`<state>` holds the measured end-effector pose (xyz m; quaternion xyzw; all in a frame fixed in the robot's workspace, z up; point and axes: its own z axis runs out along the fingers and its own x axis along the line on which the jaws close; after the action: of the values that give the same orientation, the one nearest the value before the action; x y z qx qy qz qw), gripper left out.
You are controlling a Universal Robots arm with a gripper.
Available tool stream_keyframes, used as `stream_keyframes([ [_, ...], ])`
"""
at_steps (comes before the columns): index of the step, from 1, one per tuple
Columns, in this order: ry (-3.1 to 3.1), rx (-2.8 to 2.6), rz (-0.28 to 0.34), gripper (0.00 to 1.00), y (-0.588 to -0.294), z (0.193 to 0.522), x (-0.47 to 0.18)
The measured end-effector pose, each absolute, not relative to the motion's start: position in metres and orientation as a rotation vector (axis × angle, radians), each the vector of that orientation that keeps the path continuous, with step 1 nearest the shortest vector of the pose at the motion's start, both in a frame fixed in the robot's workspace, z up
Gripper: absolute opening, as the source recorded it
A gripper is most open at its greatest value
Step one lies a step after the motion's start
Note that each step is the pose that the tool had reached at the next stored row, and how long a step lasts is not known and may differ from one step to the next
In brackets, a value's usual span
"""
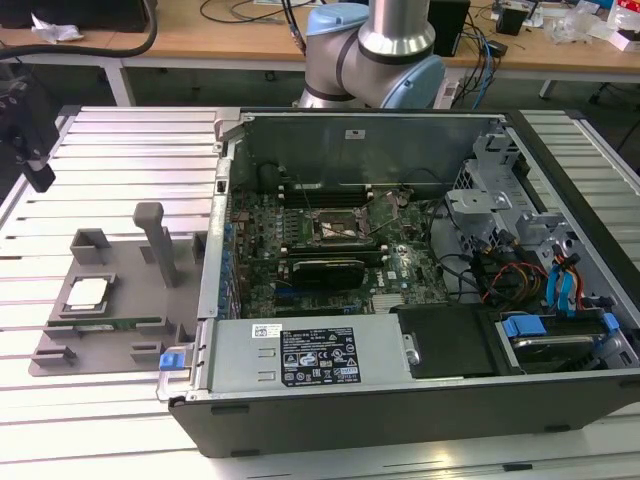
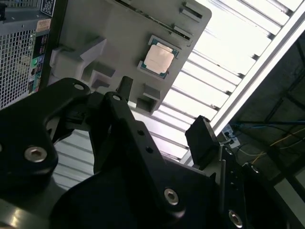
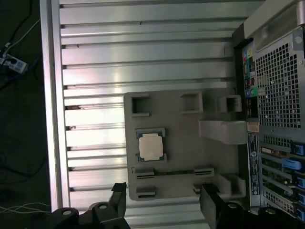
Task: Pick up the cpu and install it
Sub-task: 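Pick up the cpu and move it towards the insertion slot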
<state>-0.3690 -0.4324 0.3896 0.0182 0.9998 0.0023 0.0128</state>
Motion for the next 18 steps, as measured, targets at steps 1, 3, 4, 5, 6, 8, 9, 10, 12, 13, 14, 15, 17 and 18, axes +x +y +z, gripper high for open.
stream_keyframes([
  [1, 3.116, 0.035, 0.007, 0.72, -0.4322, 0.3896, -0.3690],
  [3, 3.116, 0.025, 0.007, 0.72, -0.4322, 0.3896, -0.3690],
  [4, 3.116, 0.025, 0.007, 0.72, -0.4321, 0.3896, -0.3690],
  [5, 3.116, 0.024, 0.007, 0.72, -0.4322, 0.3896, -0.3690],
  [6, 3.116, 0.025, 0.007, 0.72, -0.4321, 0.3896, -0.3690],
  [8, 3.116, 0.025, 0.008, 0.72, -0.4322, 0.3890, -0.3690],
  [9, 3.116, 0.024, 0.007, 0.72, -0.4322, 0.3883, -0.3690],
  [10, 3.116, 0.024, 0.007, 0.72, -0.4322, 0.3871, -0.3690],
  [12, 3.116, 0.025, 0.007, 0.72, -0.4322, 0.3858, -0.3690],
  [13, 3.116, 0.025, 0.007, 0.72, -0.4322, 0.3850, -0.3690],
  [14, 3.116, 0.024, 0.007, 0.72, -0.4322, 0.3846, -0.3690],
  [15, 3.116, 0.024, 0.007, 0.72, -0.4322, 0.3839, -0.3690],
  [17, 3.116, 0.024, 0.008, 0.72, -0.4322, 0.3813, -0.3690],
  [18, 3.116, 0.024, 0.008, 0.72, -0.4322, 0.3801, -0.3690],
])
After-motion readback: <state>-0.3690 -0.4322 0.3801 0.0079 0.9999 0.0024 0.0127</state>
